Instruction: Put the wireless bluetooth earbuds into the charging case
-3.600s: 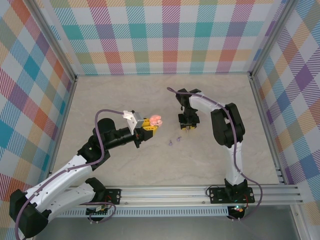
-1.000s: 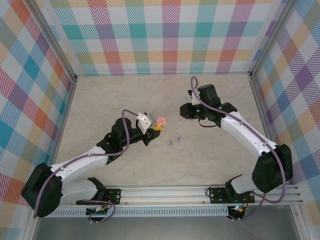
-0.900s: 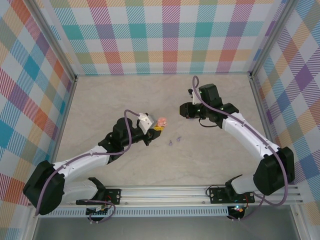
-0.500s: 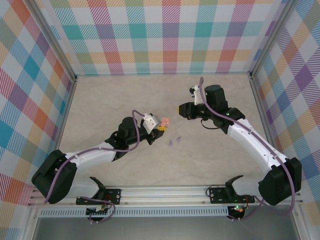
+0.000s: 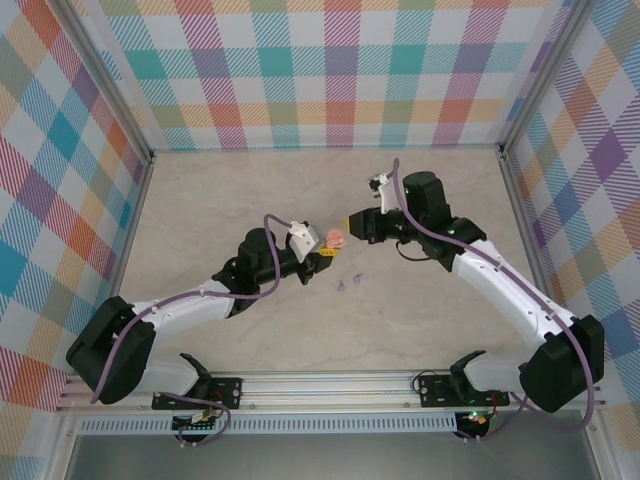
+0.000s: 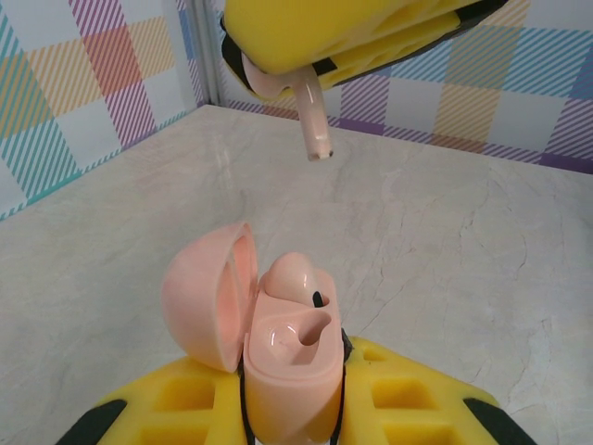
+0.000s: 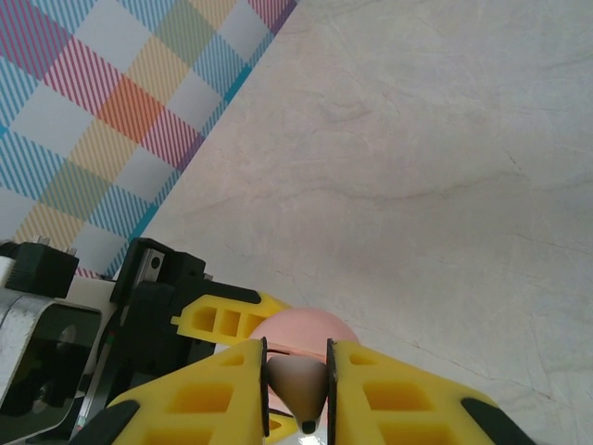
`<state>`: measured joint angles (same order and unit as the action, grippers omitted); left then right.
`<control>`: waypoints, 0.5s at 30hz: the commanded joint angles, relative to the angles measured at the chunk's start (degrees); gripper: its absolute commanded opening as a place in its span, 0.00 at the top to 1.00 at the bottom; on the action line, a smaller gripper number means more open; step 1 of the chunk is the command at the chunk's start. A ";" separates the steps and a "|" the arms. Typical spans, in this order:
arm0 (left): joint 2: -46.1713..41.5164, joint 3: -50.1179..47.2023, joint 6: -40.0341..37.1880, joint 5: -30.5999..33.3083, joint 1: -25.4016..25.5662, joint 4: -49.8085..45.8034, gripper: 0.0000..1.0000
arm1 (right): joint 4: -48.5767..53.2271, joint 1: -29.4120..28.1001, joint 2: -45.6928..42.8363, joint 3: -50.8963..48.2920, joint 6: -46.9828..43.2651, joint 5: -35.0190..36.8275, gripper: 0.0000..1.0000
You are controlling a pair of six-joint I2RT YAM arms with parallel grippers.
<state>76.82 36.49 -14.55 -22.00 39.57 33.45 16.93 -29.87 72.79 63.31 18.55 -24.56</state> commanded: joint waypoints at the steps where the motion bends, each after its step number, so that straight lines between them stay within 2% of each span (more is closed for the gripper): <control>1: 0.69 2.28 0.56 -1.97 -0.15 2.91 0.85 | -1.86 -1.04 0.12 0.06 -1.48 -1.22 0.77; 15: 1.68 4.56 3.91 -4.08 -0.11 1.72 0.85 | -1.63 -2.39 0.59 0.17 -2.45 0.91 0.77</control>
<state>78.28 38.85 -11.94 -24.47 39.57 33.36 16.64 -31.90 73.17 63.31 17.45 -24.16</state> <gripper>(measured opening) 0.215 0.232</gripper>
